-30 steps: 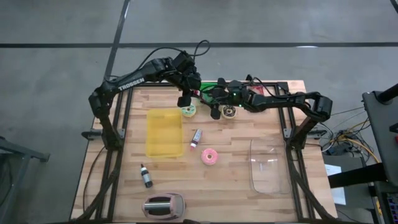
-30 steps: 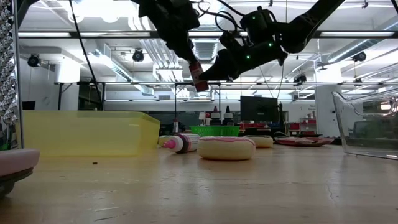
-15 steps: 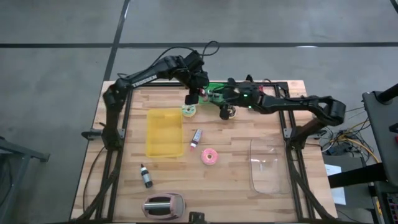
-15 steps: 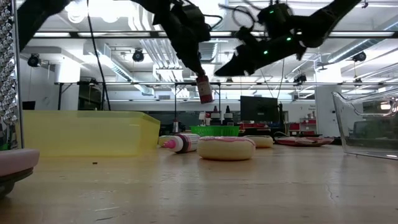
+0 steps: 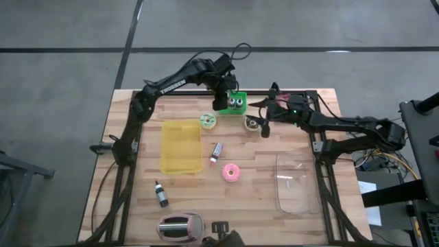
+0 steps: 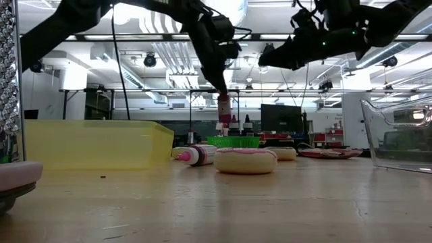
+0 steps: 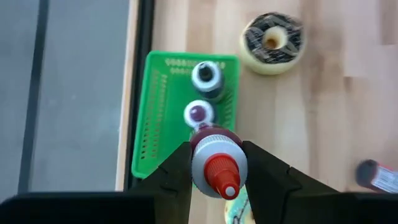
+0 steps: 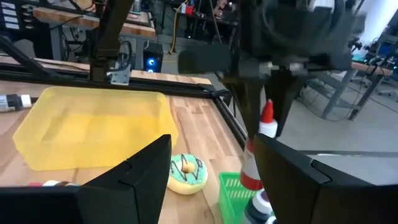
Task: Pick & Place Food Item
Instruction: Put the red food coloring bottle into the green bin
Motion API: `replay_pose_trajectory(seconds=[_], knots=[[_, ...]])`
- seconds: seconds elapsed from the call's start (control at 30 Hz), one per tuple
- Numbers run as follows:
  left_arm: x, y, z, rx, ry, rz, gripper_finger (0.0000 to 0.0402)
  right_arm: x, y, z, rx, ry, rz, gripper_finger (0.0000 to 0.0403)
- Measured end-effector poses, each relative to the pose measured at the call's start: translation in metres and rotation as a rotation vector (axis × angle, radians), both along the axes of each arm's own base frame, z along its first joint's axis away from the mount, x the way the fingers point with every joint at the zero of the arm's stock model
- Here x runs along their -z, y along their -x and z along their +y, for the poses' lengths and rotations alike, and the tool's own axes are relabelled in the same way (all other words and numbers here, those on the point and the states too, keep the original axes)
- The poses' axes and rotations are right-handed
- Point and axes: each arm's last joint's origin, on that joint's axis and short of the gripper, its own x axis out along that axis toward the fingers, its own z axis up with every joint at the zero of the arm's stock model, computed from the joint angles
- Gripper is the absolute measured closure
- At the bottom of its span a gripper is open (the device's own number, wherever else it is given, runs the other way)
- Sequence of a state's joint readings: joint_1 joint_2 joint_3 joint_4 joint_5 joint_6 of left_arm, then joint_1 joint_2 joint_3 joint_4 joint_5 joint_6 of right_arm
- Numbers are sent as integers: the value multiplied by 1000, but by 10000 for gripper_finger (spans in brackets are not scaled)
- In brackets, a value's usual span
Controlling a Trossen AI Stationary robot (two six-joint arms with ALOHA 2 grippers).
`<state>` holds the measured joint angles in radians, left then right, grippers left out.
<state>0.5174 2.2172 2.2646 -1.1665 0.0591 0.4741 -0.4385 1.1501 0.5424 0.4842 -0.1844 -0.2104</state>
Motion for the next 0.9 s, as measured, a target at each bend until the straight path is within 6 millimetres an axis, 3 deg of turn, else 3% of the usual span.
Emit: replay_pose_trajectory(seconds=[0.9], knots=[[29, 0, 12, -161, 32, 39, 289, 1, 1, 1, -6, 21, 6, 179]])
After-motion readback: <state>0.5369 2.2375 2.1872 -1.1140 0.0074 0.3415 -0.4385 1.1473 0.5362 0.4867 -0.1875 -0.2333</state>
